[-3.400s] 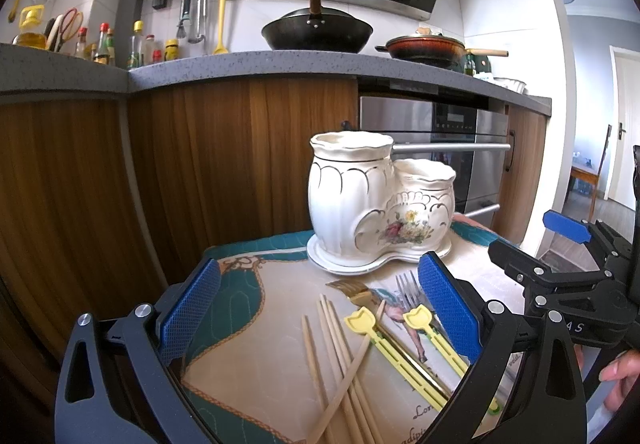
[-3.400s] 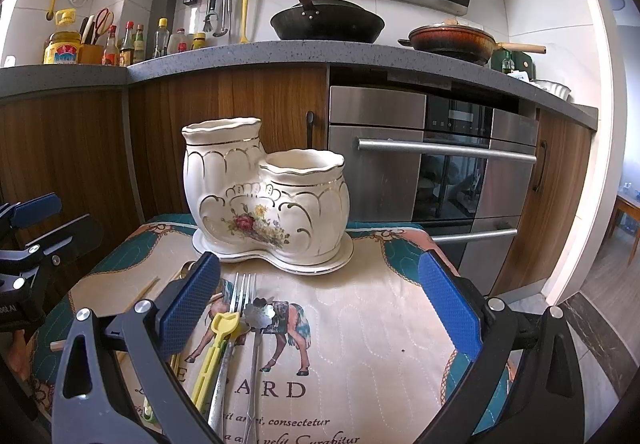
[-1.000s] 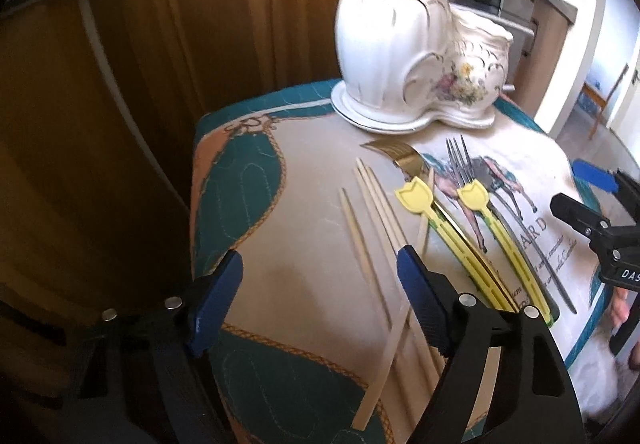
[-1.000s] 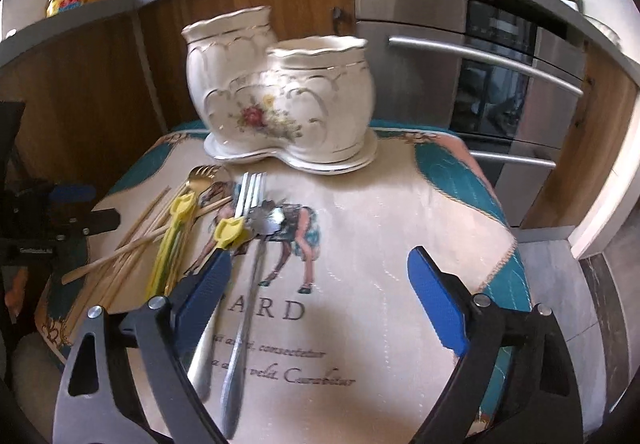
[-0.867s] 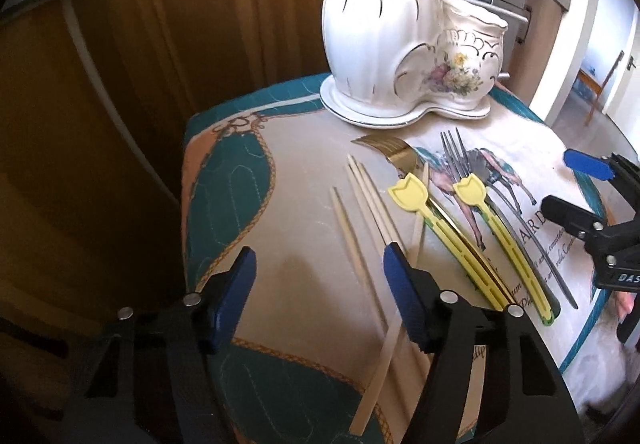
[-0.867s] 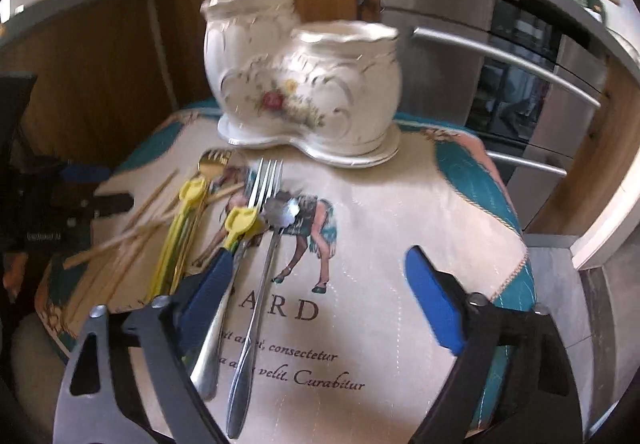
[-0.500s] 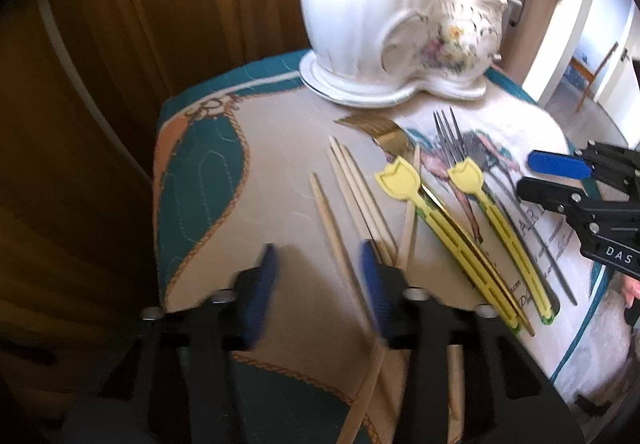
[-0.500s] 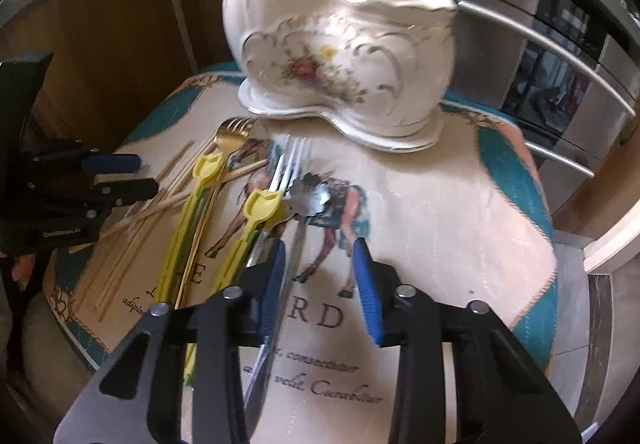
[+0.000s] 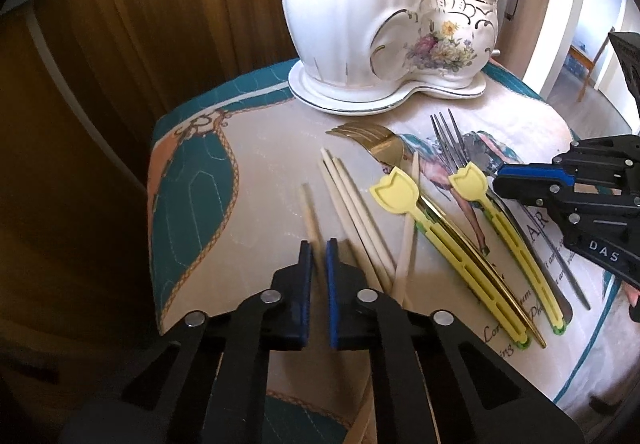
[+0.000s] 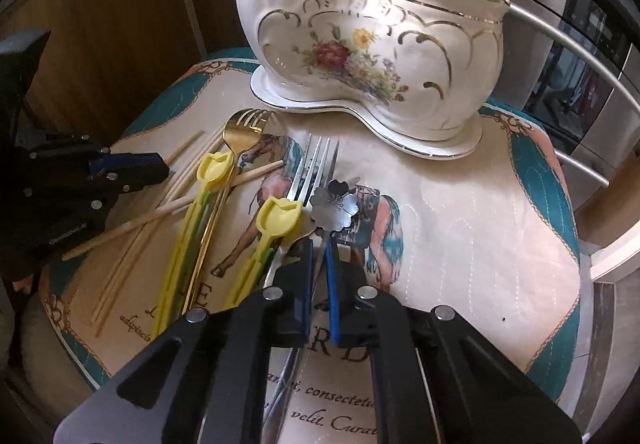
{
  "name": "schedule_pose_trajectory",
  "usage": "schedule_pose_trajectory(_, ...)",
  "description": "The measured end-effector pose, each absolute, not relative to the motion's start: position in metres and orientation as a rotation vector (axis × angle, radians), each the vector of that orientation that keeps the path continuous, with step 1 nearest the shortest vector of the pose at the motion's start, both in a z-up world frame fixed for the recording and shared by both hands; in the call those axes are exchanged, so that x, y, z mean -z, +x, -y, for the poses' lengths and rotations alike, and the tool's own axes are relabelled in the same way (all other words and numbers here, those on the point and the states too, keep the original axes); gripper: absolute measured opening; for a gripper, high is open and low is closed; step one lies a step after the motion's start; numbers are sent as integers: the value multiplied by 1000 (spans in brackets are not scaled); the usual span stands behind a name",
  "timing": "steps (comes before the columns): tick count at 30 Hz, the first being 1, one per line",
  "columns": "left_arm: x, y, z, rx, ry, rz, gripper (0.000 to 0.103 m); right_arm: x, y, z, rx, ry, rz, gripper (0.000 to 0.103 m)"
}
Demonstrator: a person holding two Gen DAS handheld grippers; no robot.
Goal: Organize utensils
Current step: 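Grasp a chopstick with the left tool while the right tool grasps the flower spoon, then lift and drop the chopstick and flower spoon into the ceramic holder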
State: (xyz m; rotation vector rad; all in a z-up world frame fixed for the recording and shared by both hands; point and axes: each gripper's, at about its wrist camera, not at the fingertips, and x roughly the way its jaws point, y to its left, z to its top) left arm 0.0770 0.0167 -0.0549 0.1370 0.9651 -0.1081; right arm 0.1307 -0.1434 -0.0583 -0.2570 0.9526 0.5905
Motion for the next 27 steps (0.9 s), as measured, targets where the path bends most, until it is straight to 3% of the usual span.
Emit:
schedule_pose_trajectory(12,31,62,-24,151,34,-831,5,29,117,176,-583,-124,-783,3)
schedule_pose_trajectory(27,-36,43,-29,191,-47,-545,5,-33,71,209,-586,-120,-399,3)
